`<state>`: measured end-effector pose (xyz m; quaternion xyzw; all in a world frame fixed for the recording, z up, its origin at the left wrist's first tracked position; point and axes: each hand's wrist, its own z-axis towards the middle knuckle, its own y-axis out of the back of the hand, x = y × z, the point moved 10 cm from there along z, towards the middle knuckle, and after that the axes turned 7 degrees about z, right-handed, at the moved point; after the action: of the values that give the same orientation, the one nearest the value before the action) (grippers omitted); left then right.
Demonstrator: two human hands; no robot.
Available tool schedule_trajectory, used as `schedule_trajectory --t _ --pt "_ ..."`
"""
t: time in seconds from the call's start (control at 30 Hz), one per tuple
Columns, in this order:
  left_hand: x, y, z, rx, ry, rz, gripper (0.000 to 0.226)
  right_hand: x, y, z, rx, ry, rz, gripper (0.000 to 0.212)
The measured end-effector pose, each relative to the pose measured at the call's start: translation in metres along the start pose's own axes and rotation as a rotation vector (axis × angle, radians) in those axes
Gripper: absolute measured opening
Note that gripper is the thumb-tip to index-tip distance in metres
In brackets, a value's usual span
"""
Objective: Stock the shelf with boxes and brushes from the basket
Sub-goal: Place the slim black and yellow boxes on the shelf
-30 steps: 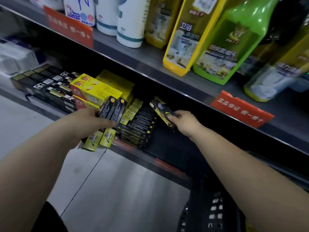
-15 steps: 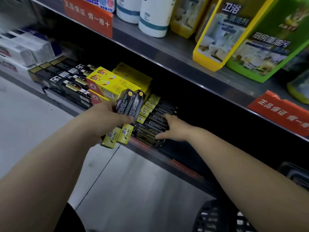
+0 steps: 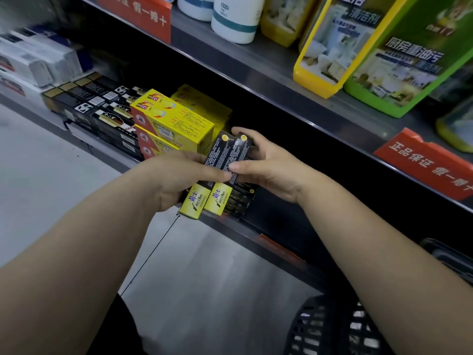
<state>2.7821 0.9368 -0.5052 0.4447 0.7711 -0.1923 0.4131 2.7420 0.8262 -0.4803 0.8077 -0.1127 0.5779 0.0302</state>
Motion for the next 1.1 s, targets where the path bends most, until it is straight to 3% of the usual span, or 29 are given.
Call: schedule_trajectory --t 0.1,0.2,0.33,0.4,0.5,0.7,0.87,1.0,1.1 --pt "-0.001 0.007 0.003 -0.090 -0.018 -0.009 0.018 -0.004 0.020 -0.002 -0.058 0.001 0.085 0.047" --pt "-0.002 0.025 0.006 -0.245 -0.050 0.030 0.016 -0.012 0.070 -0.005 -0.328 -0.013 0.155 0.031" --pt "-0.001 0.031 0.012 -0.264 -0.063 0.117 0.034 -0.022 0.119 -0.002 -0.619 0.015 0.053 0.029" --pt "0.000 0.034 0.014 -0.277 -0.064 0.148 0.043 -0.021 0.127 0.009 -0.667 0.018 -0.201 0.029" --pt "0.002 0.035 0.016 -0.271 -0.061 0.135 0.055 -0.026 0.115 0.032 -0.597 -0.004 -0.641 0.028" --pt "0.006 0.034 0.020 -0.280 -0.049 0.133 0.075 -0.072 0.091 0.050 -0.361 -0.191 -0.754 0.037" --pt "0.003 0.032 0.020 -0.287 -0.050 0.165 0.066 -0.067 0.082 0.040 -0.275 -0.206 -0.875 0.053" --pt "-0.001 0.031 0.020 -0.314 -0.063 0.191 0.068 -0.008 0.042 0.027 -0.152 0.087 -0.836 0.088" --pt "-0.006 0.020 0.020 -0.256 -0.098 0.232 0.064 0.029 0.004 0.012 -0.032 0.294 -0.894 0.088"
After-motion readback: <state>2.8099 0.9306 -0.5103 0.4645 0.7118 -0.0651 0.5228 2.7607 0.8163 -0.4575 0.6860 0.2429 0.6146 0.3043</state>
